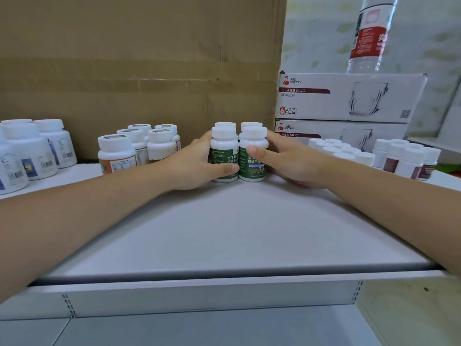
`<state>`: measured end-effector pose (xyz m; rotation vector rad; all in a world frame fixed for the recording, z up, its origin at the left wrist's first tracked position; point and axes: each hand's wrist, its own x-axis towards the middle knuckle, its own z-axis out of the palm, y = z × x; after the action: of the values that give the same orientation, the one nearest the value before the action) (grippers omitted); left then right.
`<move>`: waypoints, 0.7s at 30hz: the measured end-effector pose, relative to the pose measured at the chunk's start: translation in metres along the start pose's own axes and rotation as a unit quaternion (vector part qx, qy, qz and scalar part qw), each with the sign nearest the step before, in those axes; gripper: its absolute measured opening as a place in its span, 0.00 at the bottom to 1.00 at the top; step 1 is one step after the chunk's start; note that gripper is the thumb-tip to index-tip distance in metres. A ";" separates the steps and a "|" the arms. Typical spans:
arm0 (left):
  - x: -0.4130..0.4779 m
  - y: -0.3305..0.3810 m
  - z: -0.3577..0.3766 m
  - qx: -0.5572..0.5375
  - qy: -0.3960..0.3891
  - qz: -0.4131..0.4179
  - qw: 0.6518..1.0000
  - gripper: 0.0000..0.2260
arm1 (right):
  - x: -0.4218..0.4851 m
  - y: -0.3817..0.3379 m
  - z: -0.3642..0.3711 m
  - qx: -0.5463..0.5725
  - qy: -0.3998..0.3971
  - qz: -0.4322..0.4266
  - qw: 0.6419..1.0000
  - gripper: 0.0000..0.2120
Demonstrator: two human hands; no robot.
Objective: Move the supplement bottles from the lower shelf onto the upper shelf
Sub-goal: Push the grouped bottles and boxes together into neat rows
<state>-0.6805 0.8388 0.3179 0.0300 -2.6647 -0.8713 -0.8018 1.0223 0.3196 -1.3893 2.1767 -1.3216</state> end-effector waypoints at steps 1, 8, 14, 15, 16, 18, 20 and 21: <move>0.000 0.000 0.000 0.001 0.001 -0.002 1.000 0.34 | 0.000 0.000 0.001 0.007 -0.003 0.000 1.000 0.29; -0.007 0.012 -0.001 -0.014 0.018 -0.059 0.998 0.41 | 0.000 -0.006 0.001 -0.007 0.028 0.023 0.999 0.50; -0.019 0.043 -0.036 0.089 0.040 -0.083 0.992 0.47 | 0.000 -0.042 -0.016 -0.069 0.168 -0.038 0.983 0.52; -0.024 0.048 -0.049 0.094 0.038 -0.069 0.992 0.48 | -0.005 -0.053 -0.015 -0.072 0.177 -0.058 0.980 0.47; -0.032 0.052 -0.063 0.096 0.032 -0.058 0.993 0.51 | -0.009 -0.063 -0.013 -0.075 0.179 -0.070 0.978 0.41; -0.050 0.053 -0.089 0.089 0.021 -0.045 0.995 0.56 | -0.017 -0.083 -0.005 -0.066 0.162 -0.075 0.982 0.35; -0.065 0.044 -0.113 0.067 0.036 -0.036 0.996 0.59 | -0.021 -0.104 0.009 -0.033 0.131 -0.085 0.987 0.38; -0.072 0.038 -0.123 0.061 0.046 -0.035 0.996 0.60 | -0.018 -0.113 0.019 -0.012 0.119 -0.087 0.989 0.40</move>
<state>-0.5701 0.8078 0.4107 0.1878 -2.6398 -0.7094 -0.7128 1.0102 0.3937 -1.5321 2.2686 -1.6038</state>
